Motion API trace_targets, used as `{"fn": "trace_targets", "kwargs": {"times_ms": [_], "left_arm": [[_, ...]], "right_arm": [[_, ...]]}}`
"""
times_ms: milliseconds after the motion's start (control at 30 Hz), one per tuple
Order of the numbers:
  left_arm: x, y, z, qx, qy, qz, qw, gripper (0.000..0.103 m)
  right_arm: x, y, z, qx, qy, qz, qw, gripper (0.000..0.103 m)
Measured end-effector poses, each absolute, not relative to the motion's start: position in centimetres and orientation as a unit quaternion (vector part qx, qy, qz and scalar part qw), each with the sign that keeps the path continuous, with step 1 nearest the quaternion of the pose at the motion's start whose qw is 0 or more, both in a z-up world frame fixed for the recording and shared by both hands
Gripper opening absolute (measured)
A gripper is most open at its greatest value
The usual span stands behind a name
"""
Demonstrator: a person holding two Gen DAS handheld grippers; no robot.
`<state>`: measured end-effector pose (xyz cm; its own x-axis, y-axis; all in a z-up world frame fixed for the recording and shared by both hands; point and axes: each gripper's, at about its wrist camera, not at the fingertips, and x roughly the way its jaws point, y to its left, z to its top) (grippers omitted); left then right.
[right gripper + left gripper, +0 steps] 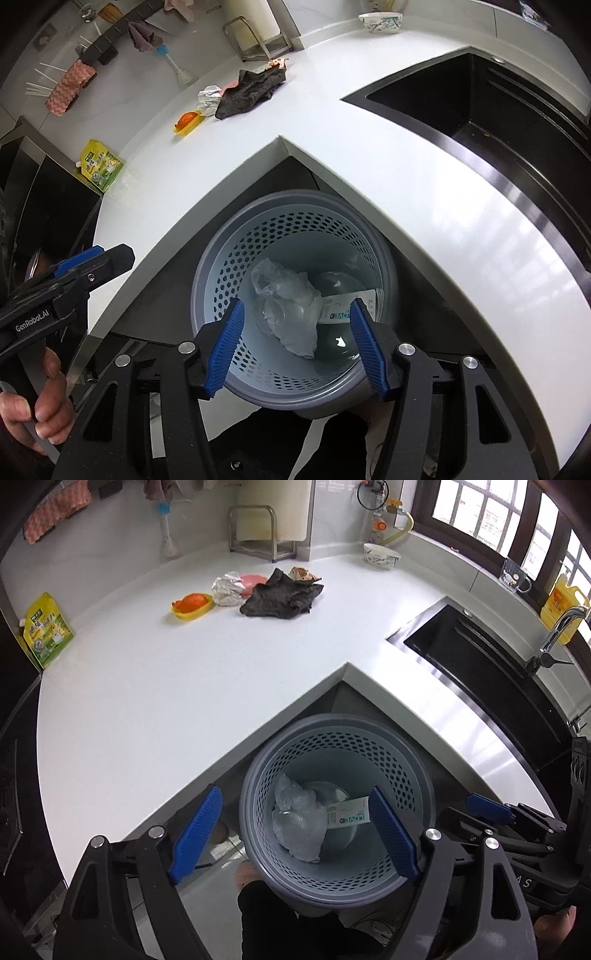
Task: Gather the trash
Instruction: 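Open both tools to drop the bag and cup into the bin, then move both tools toward the yellow bowl and foil on the counter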
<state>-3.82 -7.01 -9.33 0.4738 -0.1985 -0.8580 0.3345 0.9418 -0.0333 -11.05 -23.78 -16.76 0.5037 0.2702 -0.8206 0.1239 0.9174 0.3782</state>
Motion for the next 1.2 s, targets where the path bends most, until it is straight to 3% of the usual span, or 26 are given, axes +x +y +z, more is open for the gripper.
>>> {"fn": "trace_targets", "kwargs": {"times_ms": [533,1200], "left_arm": [[-3.6,-4.9,-3.6,0.027,0.428,-0.124,0.895,0.084],[0.0,-1.3,-2.1,0.026,0.416,-0.103,0.903,0.088]], "right_arm": [[-8.5,-23.0,-9.4,0.145,0.441,0.087,0.881,0.062],[-3.8,-21.9,-9.4,0.187,0.432,0.077,0.879,0.062]]}}
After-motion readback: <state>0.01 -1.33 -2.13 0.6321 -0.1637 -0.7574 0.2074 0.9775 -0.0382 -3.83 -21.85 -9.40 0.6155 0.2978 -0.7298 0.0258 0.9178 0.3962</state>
